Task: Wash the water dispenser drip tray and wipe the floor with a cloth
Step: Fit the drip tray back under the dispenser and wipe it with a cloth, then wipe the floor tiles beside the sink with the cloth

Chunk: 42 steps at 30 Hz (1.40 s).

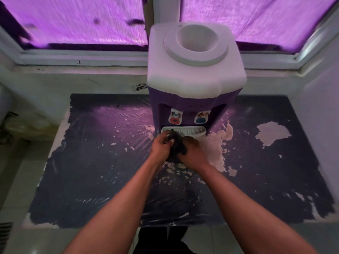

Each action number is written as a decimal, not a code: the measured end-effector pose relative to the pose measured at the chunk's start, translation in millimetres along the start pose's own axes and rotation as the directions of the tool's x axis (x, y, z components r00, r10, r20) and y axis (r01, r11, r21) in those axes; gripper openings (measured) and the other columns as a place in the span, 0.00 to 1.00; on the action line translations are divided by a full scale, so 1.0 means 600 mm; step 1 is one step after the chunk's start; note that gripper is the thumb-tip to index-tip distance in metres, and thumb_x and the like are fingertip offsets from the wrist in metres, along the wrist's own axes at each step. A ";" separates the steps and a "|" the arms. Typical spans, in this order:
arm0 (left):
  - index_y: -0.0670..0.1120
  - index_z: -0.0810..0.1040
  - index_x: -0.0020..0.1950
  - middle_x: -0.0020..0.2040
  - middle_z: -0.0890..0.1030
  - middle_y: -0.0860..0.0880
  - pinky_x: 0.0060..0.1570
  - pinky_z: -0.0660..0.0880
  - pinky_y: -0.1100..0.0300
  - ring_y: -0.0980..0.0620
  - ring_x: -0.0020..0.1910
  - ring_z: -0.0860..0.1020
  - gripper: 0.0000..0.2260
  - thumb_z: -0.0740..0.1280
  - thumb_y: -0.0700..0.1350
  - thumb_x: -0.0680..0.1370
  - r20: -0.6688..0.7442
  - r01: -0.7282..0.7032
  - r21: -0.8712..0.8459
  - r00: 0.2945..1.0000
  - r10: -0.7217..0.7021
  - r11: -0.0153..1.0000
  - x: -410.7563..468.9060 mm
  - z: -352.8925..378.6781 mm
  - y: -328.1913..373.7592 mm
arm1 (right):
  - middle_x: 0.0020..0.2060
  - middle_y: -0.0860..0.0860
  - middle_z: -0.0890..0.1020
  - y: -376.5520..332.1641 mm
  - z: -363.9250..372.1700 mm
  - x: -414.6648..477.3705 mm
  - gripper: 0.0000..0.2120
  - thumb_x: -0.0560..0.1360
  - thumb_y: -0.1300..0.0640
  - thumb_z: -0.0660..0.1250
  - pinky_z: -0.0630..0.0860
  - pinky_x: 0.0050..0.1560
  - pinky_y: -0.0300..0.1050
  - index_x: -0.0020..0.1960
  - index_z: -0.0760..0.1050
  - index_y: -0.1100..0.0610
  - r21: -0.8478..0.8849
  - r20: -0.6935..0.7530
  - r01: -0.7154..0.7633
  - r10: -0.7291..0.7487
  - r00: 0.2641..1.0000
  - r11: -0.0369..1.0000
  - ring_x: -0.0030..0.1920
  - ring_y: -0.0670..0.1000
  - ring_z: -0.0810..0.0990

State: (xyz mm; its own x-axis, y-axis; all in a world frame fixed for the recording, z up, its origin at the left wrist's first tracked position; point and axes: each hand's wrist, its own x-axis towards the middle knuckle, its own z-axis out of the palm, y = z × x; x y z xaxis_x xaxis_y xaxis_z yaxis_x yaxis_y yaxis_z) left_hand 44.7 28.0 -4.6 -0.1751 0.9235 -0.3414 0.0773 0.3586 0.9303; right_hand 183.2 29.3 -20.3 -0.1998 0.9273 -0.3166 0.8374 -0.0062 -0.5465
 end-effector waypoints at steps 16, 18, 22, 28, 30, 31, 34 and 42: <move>0.57 0.82 0.48 0.48 0.84 0.47 0.48 0.80 0.58 0.50 0.47 0.82 0.14 0.69 0.36 0.75 0.129 -0.250 0.294 0.967 0.221 0.922 -0.145 -0.250 0.157 | 0.40 0.48 0.86 -0.209 -0.033 -0.099 0.06 0.72 0.61 0.76 0.79 0.46 0.48 0.47 0.82 0.55 0.582 0.233 0.115 -0.300 0.925 0.805 0.40 0.46 0.82; 0.61 0.82 0.46 0.45 0.84 0.49 0.46 0.81 0.56 0.50 0.44 0.82 0.14 0.71 0.39 0.74 0.041 -0.243 0.323 0.969 0.243 0.915 -0.150 -0.296 0.159 | 0.44 0.53 0.86 -0.256 -0.024 -0.108 0.07 0.73 0.59 0.74 0.80 0.51 0.50 0.50 0.82 0.59 0.611 0.255 0.105 -0.321 0.912 0.784 0.44 0.49 0.83; 0.50 0.82 0.50 0.45 0.83 0.47 0.46 0.79 0.55 0.49 0.44 0.81 0.06 0.72 0.49 0.75 -0.257 -0.183 0.226 0.936 0.239 0.957 -0.168 -0.386 0.134 | 0.50 0.59 0.85 -0.362 0.003 -0.126 0.11 0.76 0.57 0.71 0.79 0.55 0.52 0.56 0.80 0.60 0.730 0.274 0.033 -0.337 0.901 0.683 0.50 0.55 0.84; 0.53 0.77 0.64 0.60 0.81 0.46 0.54 0.76 0.50 0.45 0.57 0.79 0.39 0.56 0.79 0.66 -0.229 0.192 -0.340 0.933 -0.279 0.921 -0.225 -0.545 0.018 | 0.55 0.62 0.83 -0.536 0.101 -0.145 0.12 0.79 0.56 0.67 0.77 0.62 0.53 0.59 0.77 0.61 0.885 0.383 -0.259 -0.289 0.878 0.386 0.59 0.58 0.81; 0.47 0.79 0.63 0.58 0.82 0.39 0.56 0.76 0.49 0.40 0.56 0.80 0.44 0.54 0.80 0.65 -0.059 0.236 -0.536 0.948 -0.314 0.811 -0.257 -0.609 -0.014 | 0.57 0.63 0.82 -0.601 0.151 -0.148 0.15 0.79 0.54 0.67 0.77 0.59 0.52 0.61 0.77 0.63 0.886 0.399 -0.305 -0.240 0.885 0.349 0.60 0.58 0.80; 0.43 0.78 0.63 0.60 0.80 0.35 0.59 0.74 0.47 0.38 0.59 0.79 0.44 0.53 0.78 0.68 0.017 0.221 -0.643 0.961 -0.275 0.733 -0.272 -0.643 -0.025 | 0.57 0.64 0.81 -0.634 0.179 -0.149 0.17 0.78 0.53 0.68 0.78 0.57 0.53 0.62 0.76 0.63 0.882 0.414 -0.332 -0.216 0.884 0.335 0.60 0.58 0.80; 0.37 0.75 0.67 0.65 0.76 0.34 0.70 0.66 0.45 0.38 0.66 0.74 0.41 0.57 0.72 0.74 0.106 0.168 -0.804 0.984 -0.140 0.571 -0.311 -0.751 -0.042 | 0.59 0.64 0.81 -0.723 0.251 -0.152 0.20 0.77 0.51 0.70 0.79 0.58 0.55 0.63 0.76 0.63 0.872 0.450 -0.385 -0.184 0.874 0.304 0.59 0.59 0.81; 0.40 0.80 0.51 0.46 0.84 0.42 0.46 0.80 0.58 0.48 0.45 0.82 0.07 0.67 0.43 0.79 -0.230 -0.036 -0.608 0.964 -0.133 0.793 -0.279 -0.968 -0.044 | 0.48 0.60 0.85 -0.844 0.350 -0.120 0.12 0.79 0.57 0.66 0.79 0.44 0.50 0.58 0.78 0.64 0.786 0.472 -0.396 -0.046 0.881 0.474 0.47 0.57 0.84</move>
State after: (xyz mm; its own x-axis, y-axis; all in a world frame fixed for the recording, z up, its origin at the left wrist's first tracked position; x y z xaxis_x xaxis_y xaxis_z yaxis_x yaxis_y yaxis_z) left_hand -498.0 -215.0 105.9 -0.4047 0.8114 -0.4218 -0.5293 0.1683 0.8316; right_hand -333.4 -112.7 116.6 -0.4543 0.6403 -0.6193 0.0758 -0.6649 -0.7431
